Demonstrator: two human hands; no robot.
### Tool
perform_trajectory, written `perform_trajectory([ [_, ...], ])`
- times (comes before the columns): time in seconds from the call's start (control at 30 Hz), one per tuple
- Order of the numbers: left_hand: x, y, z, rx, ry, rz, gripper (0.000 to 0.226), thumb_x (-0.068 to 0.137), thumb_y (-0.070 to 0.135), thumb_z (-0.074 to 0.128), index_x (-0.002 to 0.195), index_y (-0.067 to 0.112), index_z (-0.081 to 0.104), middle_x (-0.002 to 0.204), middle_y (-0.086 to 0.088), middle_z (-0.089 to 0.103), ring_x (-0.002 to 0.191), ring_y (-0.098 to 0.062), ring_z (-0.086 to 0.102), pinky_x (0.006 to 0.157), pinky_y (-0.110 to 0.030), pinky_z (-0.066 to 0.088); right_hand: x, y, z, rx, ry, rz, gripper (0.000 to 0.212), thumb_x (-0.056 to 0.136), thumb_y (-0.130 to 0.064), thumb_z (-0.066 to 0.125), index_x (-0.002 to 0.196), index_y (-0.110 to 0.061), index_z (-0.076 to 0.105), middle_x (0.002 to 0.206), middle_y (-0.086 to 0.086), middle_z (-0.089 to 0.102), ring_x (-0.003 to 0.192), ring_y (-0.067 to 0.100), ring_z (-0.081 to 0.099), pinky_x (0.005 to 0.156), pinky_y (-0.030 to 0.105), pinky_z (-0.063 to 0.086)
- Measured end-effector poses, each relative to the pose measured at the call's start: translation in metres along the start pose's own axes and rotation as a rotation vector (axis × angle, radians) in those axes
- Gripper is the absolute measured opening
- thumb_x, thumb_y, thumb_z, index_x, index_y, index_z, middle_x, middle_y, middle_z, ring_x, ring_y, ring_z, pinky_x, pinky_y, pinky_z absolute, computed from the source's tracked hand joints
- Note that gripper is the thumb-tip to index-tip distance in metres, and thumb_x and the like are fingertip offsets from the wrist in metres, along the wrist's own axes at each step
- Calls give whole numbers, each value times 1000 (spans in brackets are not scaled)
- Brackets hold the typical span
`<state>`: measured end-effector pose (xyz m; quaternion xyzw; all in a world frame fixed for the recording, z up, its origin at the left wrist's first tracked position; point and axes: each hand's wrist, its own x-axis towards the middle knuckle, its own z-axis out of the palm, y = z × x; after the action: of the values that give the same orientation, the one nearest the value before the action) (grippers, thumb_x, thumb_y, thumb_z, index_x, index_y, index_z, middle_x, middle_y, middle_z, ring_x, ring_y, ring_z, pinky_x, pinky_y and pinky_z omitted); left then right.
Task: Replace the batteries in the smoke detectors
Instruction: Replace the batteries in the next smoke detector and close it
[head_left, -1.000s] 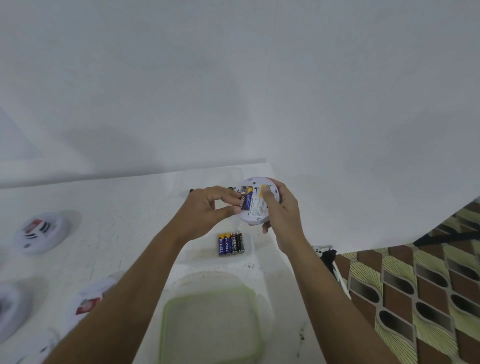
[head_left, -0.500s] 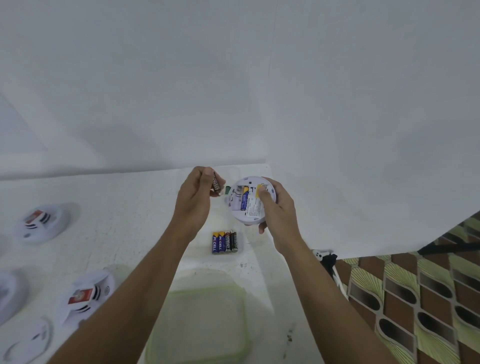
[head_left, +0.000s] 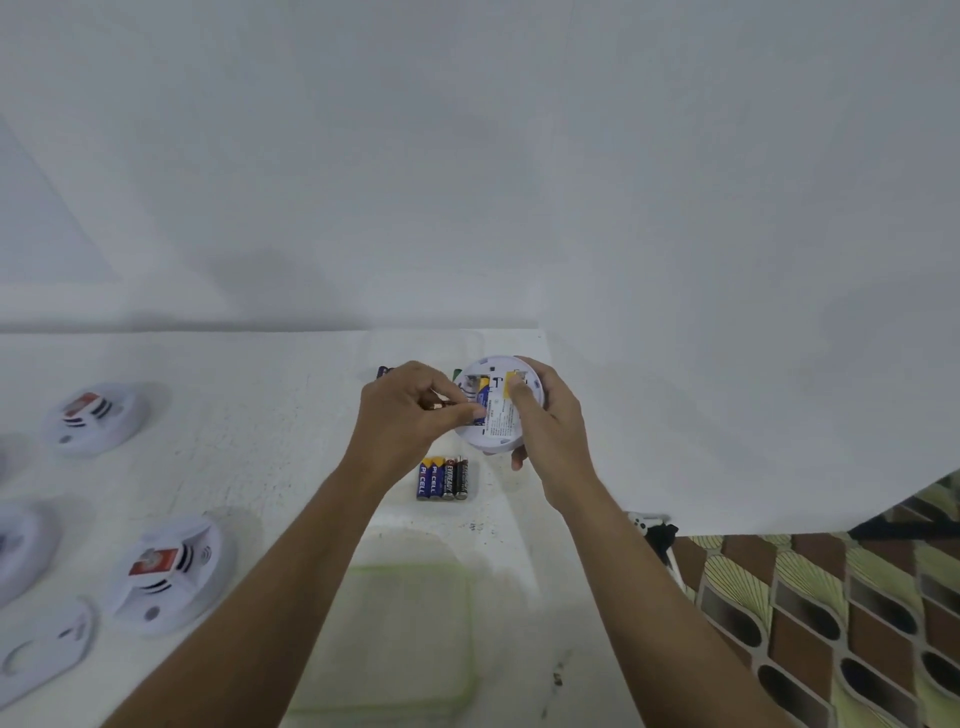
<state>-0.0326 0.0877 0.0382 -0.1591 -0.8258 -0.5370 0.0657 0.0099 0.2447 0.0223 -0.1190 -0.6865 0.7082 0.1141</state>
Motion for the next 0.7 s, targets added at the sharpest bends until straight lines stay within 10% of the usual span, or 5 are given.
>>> perform_trajectory([
  [0.37,-15,-16,-17,215,-191,103,24,91,17,66,113,21,73,101,25,58,97,14,54,78,-1,39,3,2,5,-21,-14,31,20,104,-22,51,121,-26,61,97,-3,71,61,8,66,37,23,42],
  [0.57,-18,-20,-30,6,-172,-122,31,77,37,77,106,46,69,118,14,54,99,0,52,79,-16,41,-2,-2,17,37,-132,10,22,104,-22,51,122,-23,63,94,3,73,62,14,64,35,23,38],
  [0.7,-23,-21,-44,-487,-196,-246,44,72,18,79,114,24,69,120,2,67,102,-20,65,83,-29,53,-6,-9,29,53,-205,-51,23,105,-23,50,124,-23,63,102,9,73,68,16,67,34,22,38],
])
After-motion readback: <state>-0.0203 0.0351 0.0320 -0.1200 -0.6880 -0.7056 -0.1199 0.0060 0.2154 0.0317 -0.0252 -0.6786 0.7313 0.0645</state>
